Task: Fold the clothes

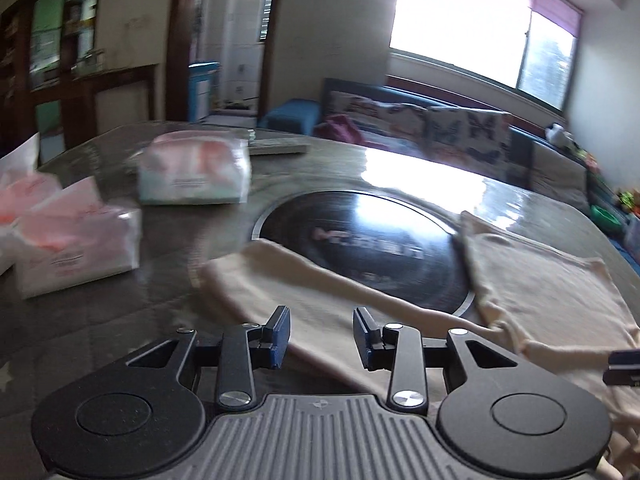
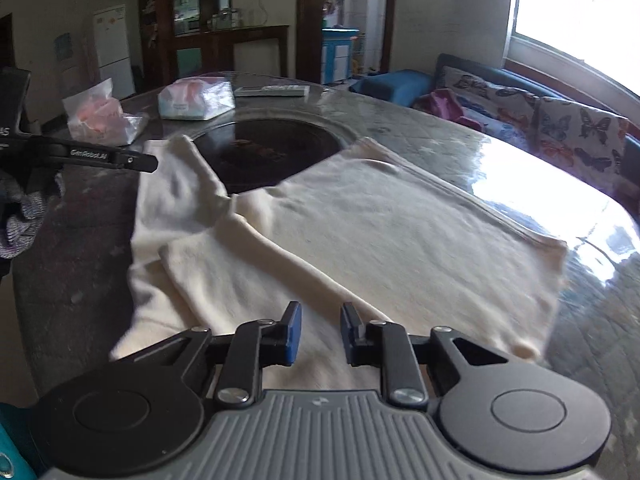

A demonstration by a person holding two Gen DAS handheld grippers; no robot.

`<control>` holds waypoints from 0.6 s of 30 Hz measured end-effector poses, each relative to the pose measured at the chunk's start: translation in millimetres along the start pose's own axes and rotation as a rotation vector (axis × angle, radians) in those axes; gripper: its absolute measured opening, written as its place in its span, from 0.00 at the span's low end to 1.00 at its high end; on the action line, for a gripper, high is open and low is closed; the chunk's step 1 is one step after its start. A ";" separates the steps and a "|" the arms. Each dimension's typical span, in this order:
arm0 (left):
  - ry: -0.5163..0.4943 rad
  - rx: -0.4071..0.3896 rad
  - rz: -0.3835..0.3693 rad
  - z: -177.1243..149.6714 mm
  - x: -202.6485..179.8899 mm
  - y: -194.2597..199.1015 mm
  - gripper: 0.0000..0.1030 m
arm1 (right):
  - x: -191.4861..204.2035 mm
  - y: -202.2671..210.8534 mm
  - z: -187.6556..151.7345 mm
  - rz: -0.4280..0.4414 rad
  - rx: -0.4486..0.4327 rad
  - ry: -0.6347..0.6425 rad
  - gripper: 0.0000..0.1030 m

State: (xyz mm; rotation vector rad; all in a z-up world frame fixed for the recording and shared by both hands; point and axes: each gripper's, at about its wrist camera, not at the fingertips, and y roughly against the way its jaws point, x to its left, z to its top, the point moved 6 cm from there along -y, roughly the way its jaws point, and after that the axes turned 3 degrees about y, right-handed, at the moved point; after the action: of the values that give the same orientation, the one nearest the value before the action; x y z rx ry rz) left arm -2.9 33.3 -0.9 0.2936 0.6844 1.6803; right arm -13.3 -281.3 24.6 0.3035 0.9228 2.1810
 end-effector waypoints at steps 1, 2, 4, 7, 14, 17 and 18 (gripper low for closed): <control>0.017 -0.002 0.017 1.5 7.7 -0.8 0.37 | 4.5 -5.3 4.7 0.011 0.002 0.015 0.19; 0.030 -0.006 0.034 3.4 14.1 -1.2 0.38 | 9.4 -9.7 8.6 0.019 0.004 0.033 0.19; 0.049 -0.013 0.052 4.5 23.1 -0.8 0.40 | 16.1 -15.6 14.4 0.031 0.004 0.056 0.19; 0.072 -0.022 0.077 5.6 32.6 -0.6 0.42 | 28.6 -24.9 27.4 0.054 -0.008 0.090 0.19; 0.135 -0.019 0.129 9.8 48.5 -12.1 0.45 | 52.4 -43.4 36.9 0.088 0.004 0.154 0.19; 0.149 -0.014 0.134 12.6 51.2 -19.5 0.44 | 52.0 -34.2 38.6 0.089 -0.015 0.146 0.19; 0.153 -0.012 0.136 13.4 52.0 -22.0 0.43 | 51.4 -30.2 38.9 0.084 -0.023 0.146 0.19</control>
State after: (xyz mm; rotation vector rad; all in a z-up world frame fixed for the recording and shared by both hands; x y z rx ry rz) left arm 10.1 88.6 -12.2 0.2086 0.7820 1.8495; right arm -14.9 -210.2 28.0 0.1762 0.9801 2.3136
